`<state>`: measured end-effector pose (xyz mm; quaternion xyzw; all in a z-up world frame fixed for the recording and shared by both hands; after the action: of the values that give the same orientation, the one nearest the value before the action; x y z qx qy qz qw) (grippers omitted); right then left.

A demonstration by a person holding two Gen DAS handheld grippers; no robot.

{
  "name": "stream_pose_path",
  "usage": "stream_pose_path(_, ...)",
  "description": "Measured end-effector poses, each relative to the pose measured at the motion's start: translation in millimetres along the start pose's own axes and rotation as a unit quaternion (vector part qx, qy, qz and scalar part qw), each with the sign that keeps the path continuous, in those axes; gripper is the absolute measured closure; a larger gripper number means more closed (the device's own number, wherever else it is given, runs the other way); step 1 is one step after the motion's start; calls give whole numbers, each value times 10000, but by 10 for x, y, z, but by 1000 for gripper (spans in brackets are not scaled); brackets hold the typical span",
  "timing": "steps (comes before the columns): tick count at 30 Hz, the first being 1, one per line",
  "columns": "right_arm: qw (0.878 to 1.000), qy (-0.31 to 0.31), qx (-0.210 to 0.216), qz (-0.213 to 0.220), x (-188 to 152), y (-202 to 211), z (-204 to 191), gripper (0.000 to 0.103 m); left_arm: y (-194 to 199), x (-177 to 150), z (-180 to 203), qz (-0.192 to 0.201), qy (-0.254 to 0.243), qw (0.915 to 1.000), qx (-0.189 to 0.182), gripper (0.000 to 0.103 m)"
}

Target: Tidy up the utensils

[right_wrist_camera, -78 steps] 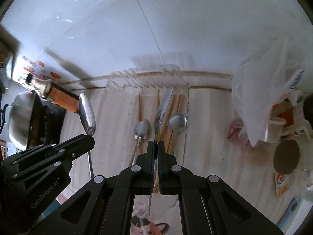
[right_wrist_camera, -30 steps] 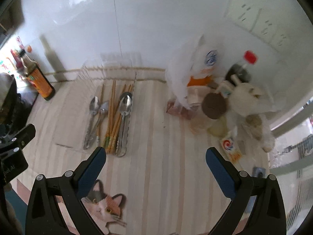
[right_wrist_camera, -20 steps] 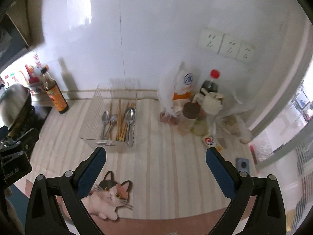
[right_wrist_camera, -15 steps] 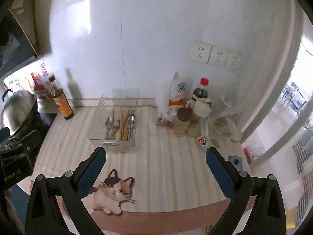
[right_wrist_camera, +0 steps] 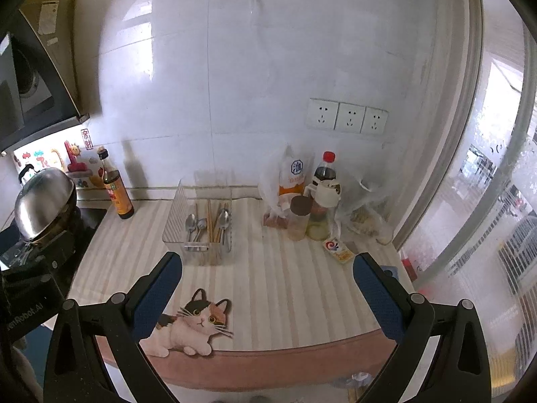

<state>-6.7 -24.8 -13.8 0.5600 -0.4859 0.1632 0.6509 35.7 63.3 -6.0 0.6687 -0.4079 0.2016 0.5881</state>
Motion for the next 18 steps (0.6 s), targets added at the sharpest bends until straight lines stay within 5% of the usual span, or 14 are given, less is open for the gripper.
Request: stream_pose_path(18, 9993, 119, 240, -248, 21, -241, -71, 0, -173, -44, 22, -333, 2, 9994, 112, 0)
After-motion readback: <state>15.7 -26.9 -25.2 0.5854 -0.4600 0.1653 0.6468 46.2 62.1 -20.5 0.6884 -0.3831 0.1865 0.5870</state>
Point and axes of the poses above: each gripper's, at about its wrist camera, not at the fingertips, and y roughly against the way its jaws point, z to its right, x to its top, the point moved 6 cm from there along -y, roughly the way its jaws point, and after that the axes turned 15 degrees about -y, right-handed, at the moved point
